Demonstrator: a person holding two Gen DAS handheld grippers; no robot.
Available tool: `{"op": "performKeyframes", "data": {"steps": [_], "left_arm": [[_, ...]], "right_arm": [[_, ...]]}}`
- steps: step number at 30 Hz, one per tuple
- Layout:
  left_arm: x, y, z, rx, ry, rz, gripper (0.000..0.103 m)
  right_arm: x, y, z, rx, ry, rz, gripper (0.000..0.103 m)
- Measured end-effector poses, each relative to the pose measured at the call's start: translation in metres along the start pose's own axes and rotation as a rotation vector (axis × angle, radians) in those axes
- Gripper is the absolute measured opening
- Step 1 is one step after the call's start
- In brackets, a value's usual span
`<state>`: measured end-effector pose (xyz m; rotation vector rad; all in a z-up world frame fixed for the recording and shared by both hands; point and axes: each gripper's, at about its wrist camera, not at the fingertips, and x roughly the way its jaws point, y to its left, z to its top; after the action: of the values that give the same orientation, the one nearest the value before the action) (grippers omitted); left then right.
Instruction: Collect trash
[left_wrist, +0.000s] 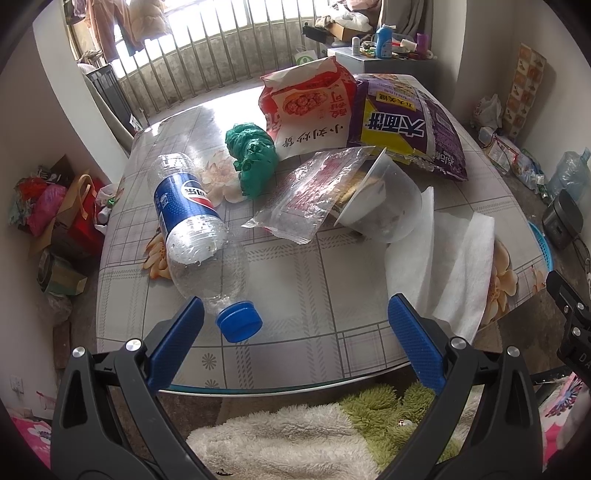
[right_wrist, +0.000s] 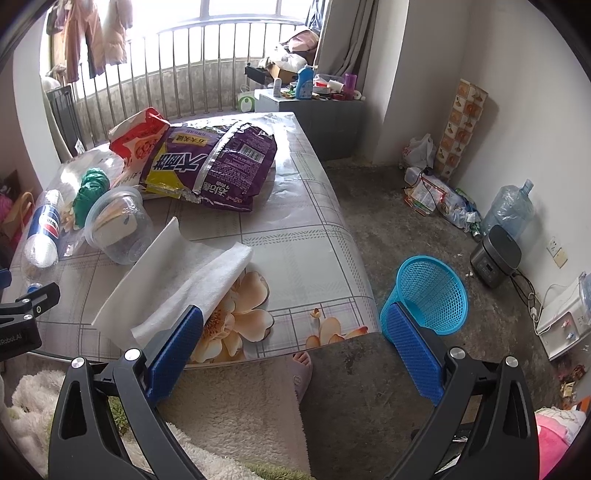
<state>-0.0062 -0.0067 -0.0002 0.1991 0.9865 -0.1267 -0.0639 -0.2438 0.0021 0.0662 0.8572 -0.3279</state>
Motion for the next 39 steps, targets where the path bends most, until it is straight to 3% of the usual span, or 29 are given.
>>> {"op": "performKeyframes", "data": {"steps": [15, 21, 29, 32, 38, 39], "left_arm": [[0.000, -0.001, 0.000, -0.003, 0.001, -0.002, 0.096], [0.001, 0.008, 0.003, -0.043, -0.005, -0.052, 0.096], [-0.011, 0.047, 0.011, -0.152, -0.174, -0.241, 0.096], [-0.012, 0.051, 0.012, -0.117, -0.240, -0.300, 0.096], [-0.008, 0.046, 0.011, -0.009, -0.318, -0.342, 0.095], [-0.007, 0.045, 0.011, 0.009, -0.324, -0.352, 0.091]], "right_arm": [[-0.001, 0.001, 0.002, 0.028, -0.017, 0.008, 0.097], [0.003, 0.001, 0.002, 0.077, -0.001, 0.067, 0.097], [0.017, 0.007, 0.006, 0.138, 0.052, 0.175, 0.089], [0.027, 0.011, 0.006, 0.143, 0.086, 0.194, 0.080], [0.045, 0.021, 0.007, 0.128, 0.150, 0.227, 0.065], [0.048, 0.023, 0.007, 0.128, 0.159, 0.229, 0.062]]}}
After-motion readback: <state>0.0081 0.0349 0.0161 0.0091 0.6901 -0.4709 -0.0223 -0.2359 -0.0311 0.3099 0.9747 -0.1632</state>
